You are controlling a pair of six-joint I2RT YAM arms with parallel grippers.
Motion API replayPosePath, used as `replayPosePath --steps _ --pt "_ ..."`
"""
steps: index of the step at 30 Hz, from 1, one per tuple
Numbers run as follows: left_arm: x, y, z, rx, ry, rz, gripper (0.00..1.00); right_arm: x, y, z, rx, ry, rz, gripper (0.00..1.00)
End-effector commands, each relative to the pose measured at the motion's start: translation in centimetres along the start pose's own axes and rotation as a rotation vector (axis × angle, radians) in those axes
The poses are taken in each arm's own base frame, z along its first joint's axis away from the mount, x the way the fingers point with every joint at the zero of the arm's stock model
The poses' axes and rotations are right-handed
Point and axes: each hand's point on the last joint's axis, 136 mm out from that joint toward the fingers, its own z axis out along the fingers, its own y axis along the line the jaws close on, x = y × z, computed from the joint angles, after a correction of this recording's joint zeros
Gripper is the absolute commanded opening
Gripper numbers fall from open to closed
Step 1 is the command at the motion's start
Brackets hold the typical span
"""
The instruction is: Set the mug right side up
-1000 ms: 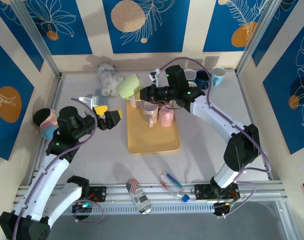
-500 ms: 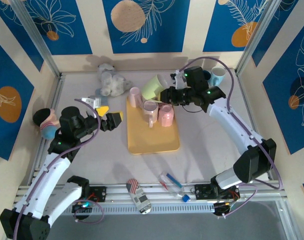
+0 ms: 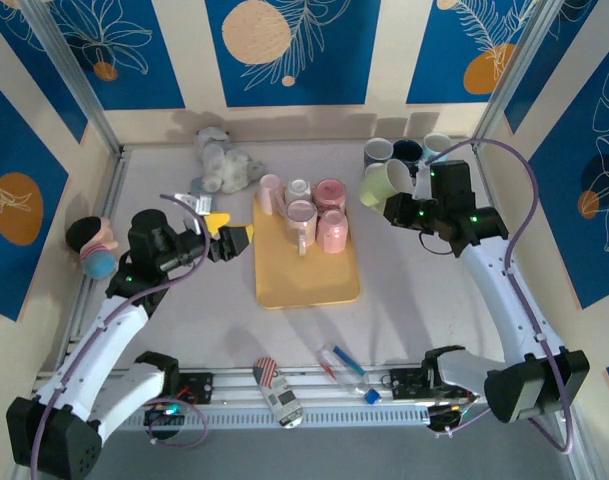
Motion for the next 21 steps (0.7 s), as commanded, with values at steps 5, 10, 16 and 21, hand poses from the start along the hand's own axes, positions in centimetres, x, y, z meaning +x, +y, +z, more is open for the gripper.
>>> replayPosePath --steps 5,10,16,21 --pt "0.0 -0.3 0.5 0.055 0.005 0.035 0.92 -2.3 -7.3 -1.3 0.358 -0.144 0.041 0.0" --pt "0.8 0.0 1.3 0.073 0.058 0.036 0.9 -2.6 -10.5 -0.3 0.464 -0.141 0.062 0.0" --pt "2.1 1.0 2.2 0.054 0.127 0.005 0.83 -3.3 -12.6 2.0 0.505 -0.079 -0.018 0.0" --pt "2.3 1.1 2.0 0.045 0.128 0.024 0.83 -3.8 -13.6 4.6 0.486 -0.013 -0.09 0.0"
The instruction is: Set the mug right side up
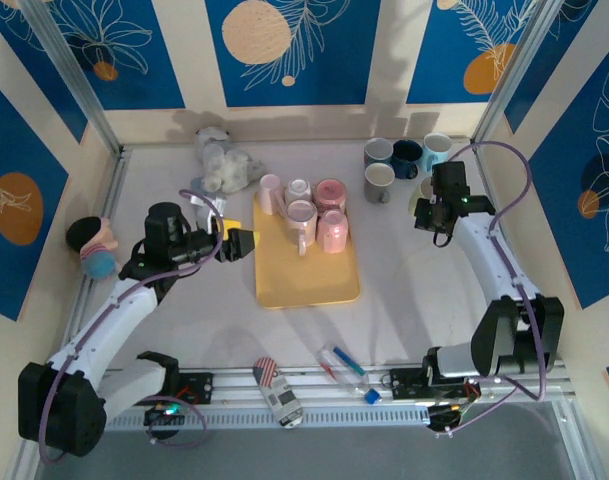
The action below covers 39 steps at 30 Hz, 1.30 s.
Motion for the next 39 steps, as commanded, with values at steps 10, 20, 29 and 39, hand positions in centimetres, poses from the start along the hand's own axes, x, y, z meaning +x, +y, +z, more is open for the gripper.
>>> replayPosePath --steps 10,20,29,39 --pt "-0.4 -1.0 -0.3 0.035 0.011 0.072 0.83 -6.7 1.1 4.3 -0.066 -0.101 -0.151 0.0" --pt "-0.1 -0.1 1.1 0.025 0.017 -0.014 0.8 -7.8 2.0 8.5 -0.098 -0.094 -0.202 0.0" --pt "0.2 0.6 1.9 0.005 0.037 -0.03 0.8 -8.0 2.5 10.9 -0.089 -0.078 -0.248 0.02" --pt "0.6 1.4 2.5 -0.026 0.055 -0.03 0.8 -8.1 3.1 12.5 -0.087 -0.062 -0.289 0.13"
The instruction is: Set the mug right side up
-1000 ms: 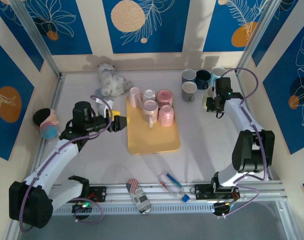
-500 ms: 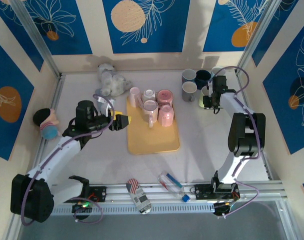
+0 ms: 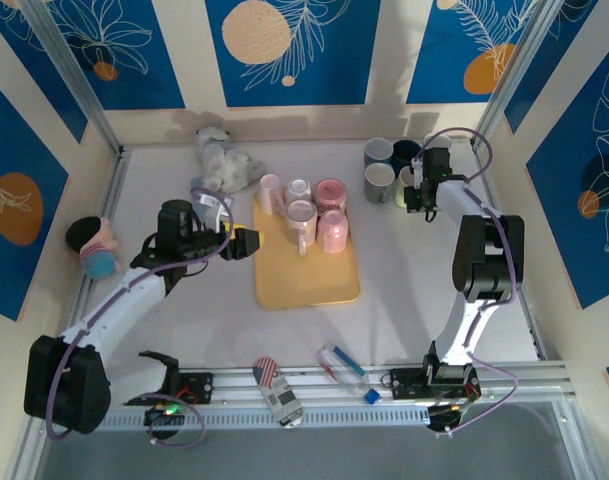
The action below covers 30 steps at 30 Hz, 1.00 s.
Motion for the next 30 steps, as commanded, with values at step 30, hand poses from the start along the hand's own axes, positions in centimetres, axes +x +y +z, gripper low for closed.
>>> replayPosePath --steps 30 --pt "1.7 -2.3 2.1 -0.283 0.18 -0.085 0.69 1.5 10.4 -19.8 -0.409 -0.004 0.483 0.44"
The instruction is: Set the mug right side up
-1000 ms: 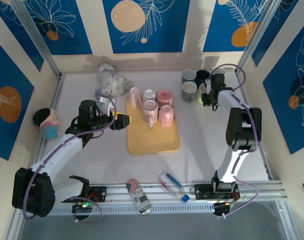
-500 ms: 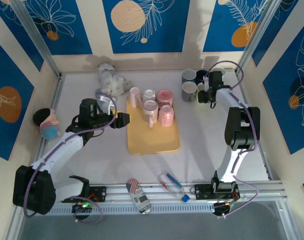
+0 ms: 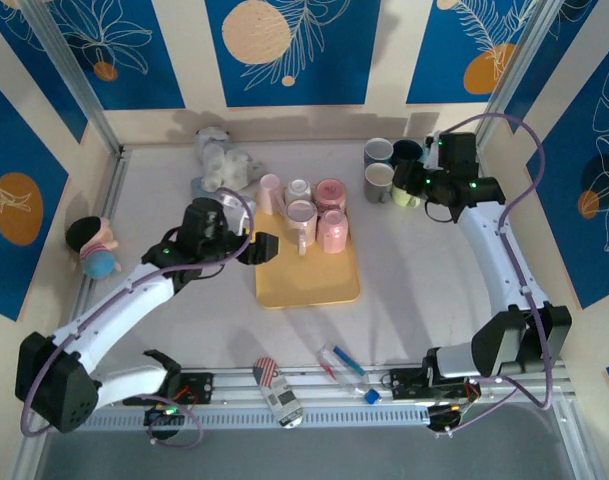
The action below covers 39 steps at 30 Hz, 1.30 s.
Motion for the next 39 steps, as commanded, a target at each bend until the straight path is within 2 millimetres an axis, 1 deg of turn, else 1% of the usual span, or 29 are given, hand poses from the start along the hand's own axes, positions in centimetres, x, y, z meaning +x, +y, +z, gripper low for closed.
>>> replayPosePath --steps 1,4,6,8,11,15,18,21,23,27,29,33,35,39 --pt "0.9 1.2 1.0 -0.151 0.091 -0.136 0.66 5.5 1.2 -0.1 -0.012 0.217 0.14 0.44" --pt "1.1 0.2 2.1 -0.205 0.114 -0.143 0.65 7.2 1.5 -0.2 -0.014 0.243 0.124 0.44" --pt "1.2 -0.4 3.0 -0.215 0.114 -0.158 0.64 8.2 1.1 0.0 -0.004 0.262 0.135 0.44" --pt "1.5 -0.5 3.7 -0.242 0.133 -0.181 0.62 8.7 0.9 0.1 -0.006 0.28 0.142 0.44" --pt "1.9 -0.7 4.7 -0.291 0.161 -0.167 0.59 9.2 0.9 0.3 -0.018 0.309 0.151 0.44" --pt "2.6 0.1 6.4 -0.383 0.205 -0.14 0.57 9.0 1.1 0.2 -0.037 0.313 0.16 0.45" --pt "2.7 0.5 8.3 -0.407 0.241 -0.136 0.58 8.7 1.1 0.1 -0.044 0.309 0.164 0.45" --pt "2.4 0.8 9.8 -0.432 0.261 -0.127 0.6 8.5 1.0 0.0 -0.048 0.305 0.17 0.45" --pt "2.2 1.0 10.7 -0.446 0.264 -0.12 0.61 8.5 0.9 0.1 -0.049 0.301 0.171 0.47" --pt "2.4 1.3 12.3 -0.453 0.289 -0.107 0.61 8.4 0.7 0.4 -0.058 0.3 0.188 0.47" --pt "2.4 1.5 12.8 -0.463 0.291 -0.109 0.59 8.3 0.8 0.5 -0.067 0.301 0.191 0.47" --pt "2.0 1.8 13.4 -0.477 0.277 -0.113 0.57 7.4 1.2 0.2 -0.082 0.288 0.187 0.48" --pt "2.1 2.2 13.6 -0.505 0.294 -0.106 0.56 7.3 1.3 0.1 -0.084 0.288 0.19 0.48" --pt "2.4 2.2 14.6 -0.499 0.311 -0.103 0.53 7.3 1.5 -0.3 -0.096 0.282 0.202 0.48"
